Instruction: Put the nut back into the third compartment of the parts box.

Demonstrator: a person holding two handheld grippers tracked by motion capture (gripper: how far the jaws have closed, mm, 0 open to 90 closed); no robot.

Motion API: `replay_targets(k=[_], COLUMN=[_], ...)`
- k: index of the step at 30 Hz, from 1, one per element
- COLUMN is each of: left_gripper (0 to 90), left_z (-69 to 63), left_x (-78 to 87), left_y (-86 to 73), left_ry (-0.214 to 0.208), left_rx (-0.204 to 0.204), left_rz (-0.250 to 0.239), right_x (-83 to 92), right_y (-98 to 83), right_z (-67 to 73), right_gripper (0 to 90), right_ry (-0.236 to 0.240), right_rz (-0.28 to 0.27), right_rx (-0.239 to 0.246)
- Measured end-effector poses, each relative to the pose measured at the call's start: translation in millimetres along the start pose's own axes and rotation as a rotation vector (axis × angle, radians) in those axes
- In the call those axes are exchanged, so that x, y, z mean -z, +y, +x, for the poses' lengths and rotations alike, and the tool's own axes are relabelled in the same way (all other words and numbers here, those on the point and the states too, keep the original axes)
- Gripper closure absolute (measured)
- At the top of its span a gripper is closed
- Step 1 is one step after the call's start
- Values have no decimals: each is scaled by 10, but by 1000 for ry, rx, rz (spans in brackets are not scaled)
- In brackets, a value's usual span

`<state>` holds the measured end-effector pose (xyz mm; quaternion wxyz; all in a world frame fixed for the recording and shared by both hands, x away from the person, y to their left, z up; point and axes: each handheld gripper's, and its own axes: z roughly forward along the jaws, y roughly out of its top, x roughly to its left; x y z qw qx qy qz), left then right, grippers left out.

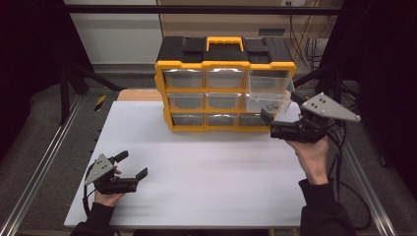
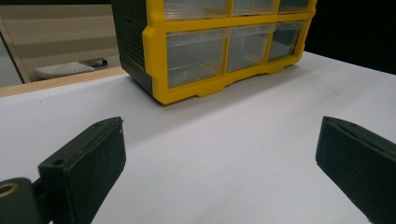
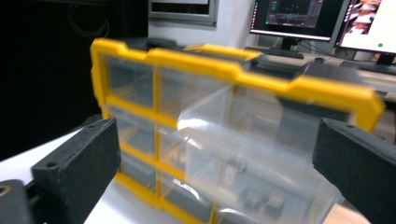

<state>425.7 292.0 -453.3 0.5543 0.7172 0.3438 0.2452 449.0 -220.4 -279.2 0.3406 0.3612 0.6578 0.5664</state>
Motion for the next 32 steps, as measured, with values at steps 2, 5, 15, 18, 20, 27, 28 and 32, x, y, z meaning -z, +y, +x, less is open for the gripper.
replay_targets(k=[2, 5, 15, 18, 20, 27, 28, 32], left_gripper=[14, 13, 10, 11, 10, 12, 12, 12], left_z=[-2, -2, -4, -5, -6, -2, 0, -5], left_x=[-1, -2, 0, -7, -7, 1, 1, -15], left_y=[0, -1, -4, -9, -12, -14, -14, -19], left_ry=[-2, -2, 1, 1, 2, 7, 6, 4], left_rx=[-2, -3, -3, -4, -5, -3, -2, -5], left_rz=[0, 0, -3, 1, 0, -9, -10, -3], right_x=[13, 26, 10, 22, 34, 67, 66, 61], right_y=[-162, -412, -1170, -1348, -1432, -1632, -1662, -1731], right_z=[40, 79, 70, 36, 9, -69, -77, -94], right_gripper=[3, 3, 4, 4, 5, 5, 5, 5], right_ry=[5, 24, 79, 79, 77, 87, 87, 79], right_rz=[-6, -11, 72, 93, 100, 120, 126, 140], right_rx=[-1, -27, -105, -120, -126, -148, -151, -146])
